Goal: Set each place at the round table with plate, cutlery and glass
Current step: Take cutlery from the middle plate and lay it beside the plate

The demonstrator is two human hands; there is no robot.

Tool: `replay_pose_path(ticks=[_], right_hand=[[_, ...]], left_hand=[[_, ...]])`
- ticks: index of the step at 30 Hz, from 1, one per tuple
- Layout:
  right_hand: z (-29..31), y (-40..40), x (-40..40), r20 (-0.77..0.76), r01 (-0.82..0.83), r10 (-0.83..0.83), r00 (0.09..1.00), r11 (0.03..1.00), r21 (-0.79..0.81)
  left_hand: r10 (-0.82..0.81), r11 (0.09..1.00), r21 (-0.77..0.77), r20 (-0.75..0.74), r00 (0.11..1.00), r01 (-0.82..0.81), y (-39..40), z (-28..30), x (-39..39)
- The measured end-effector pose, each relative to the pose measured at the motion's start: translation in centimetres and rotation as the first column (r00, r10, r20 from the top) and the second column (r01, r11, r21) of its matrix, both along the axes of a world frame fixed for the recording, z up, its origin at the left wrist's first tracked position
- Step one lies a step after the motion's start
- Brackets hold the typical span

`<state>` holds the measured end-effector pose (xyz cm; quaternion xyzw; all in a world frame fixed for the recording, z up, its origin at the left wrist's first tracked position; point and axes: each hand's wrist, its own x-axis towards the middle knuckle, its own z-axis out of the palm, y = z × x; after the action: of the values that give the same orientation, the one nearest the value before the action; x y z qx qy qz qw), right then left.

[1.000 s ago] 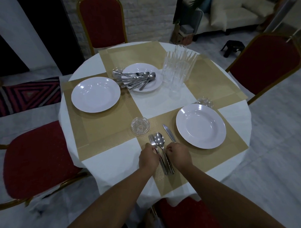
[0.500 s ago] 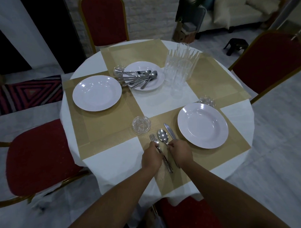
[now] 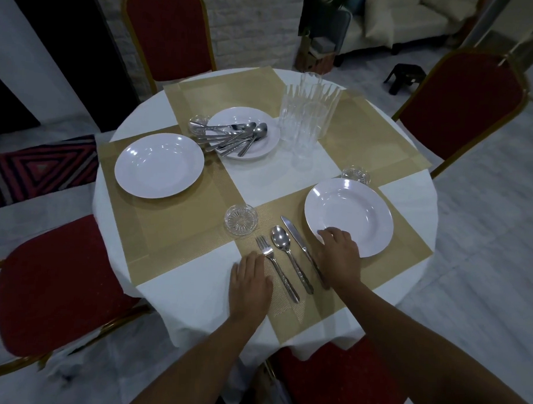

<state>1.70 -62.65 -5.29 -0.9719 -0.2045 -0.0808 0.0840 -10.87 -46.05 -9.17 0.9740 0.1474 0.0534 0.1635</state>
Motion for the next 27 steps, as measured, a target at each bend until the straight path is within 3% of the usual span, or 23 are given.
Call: replay_pose_path(ticks=[6, 24, 27], right_hand=[[-0.6, -2.3, -0.3, -0.111, 0.025, -0.028, 0.993, 0.999, -0.027], [-2.1, -4.4, -2.3, -0.053, 0.022, -0.024, 0.998, 0.999, -0.032], [-2.0, -4.0, -2.7, 0.030, 0.004, -0.003, 1.000, 0.999, -0.038]], left_hand=[[-0.064, 0.993, 0.086, -0.152, 0.986, 0.077, 0.7, -1.5, -0.6], [-0.073, 0.996, 0.031, -0.188, 0.979, 0.081, 0.7, -1.6, -0.7], [-0.090, 0.995, 0.028, -0.181, 0.979, 0.096, 0.8, -1.6, -0.7]])
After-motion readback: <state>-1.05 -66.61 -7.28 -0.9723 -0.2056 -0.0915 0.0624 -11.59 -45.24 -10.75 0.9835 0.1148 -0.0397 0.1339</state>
